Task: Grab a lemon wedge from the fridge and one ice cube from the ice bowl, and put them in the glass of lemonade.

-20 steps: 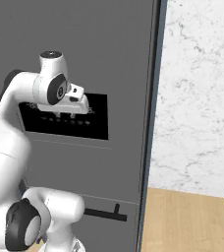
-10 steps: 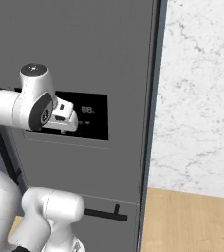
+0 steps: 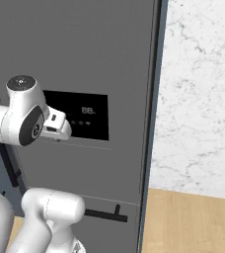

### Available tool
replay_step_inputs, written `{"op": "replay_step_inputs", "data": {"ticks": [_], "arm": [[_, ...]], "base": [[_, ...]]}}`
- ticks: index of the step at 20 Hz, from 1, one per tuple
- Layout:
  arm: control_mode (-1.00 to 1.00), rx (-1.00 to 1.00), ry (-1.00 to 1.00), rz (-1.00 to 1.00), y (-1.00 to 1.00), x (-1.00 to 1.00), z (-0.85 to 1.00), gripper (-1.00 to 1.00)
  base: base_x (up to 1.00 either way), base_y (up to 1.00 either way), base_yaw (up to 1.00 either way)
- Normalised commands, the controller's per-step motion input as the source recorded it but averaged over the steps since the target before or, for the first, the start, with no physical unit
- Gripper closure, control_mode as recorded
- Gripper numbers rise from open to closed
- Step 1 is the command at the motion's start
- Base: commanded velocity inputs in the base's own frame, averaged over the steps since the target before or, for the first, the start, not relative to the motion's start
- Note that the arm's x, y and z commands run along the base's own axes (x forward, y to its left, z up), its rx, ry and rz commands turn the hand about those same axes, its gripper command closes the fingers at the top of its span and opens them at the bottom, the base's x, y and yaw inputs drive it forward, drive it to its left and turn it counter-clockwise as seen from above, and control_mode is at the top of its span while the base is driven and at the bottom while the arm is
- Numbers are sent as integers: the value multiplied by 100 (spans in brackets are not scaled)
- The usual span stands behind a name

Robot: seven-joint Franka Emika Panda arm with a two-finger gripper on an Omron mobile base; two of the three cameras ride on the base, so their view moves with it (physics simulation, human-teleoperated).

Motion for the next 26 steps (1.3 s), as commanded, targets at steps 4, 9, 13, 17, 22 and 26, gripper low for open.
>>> {"op": "replay_step_inputs", "data": {"ticks": [4,9,13,17,22,26], "arm": [[100,0,0,0,0,0,0,-100],[100,0,0,0,0,0,0,-100],[100,0,0,0,0,0,0,-100],[100,0,0,0,0,0,0,-100],[100,0,0,0,0,0,0,-100],[100,0,0,0,0,0,0,-100]], "base": [[-60,81,-12],[-39,100,-27],[-4,86,-28],[0,53,-30],[-2,33,-25],[-46,12,-12]]}}
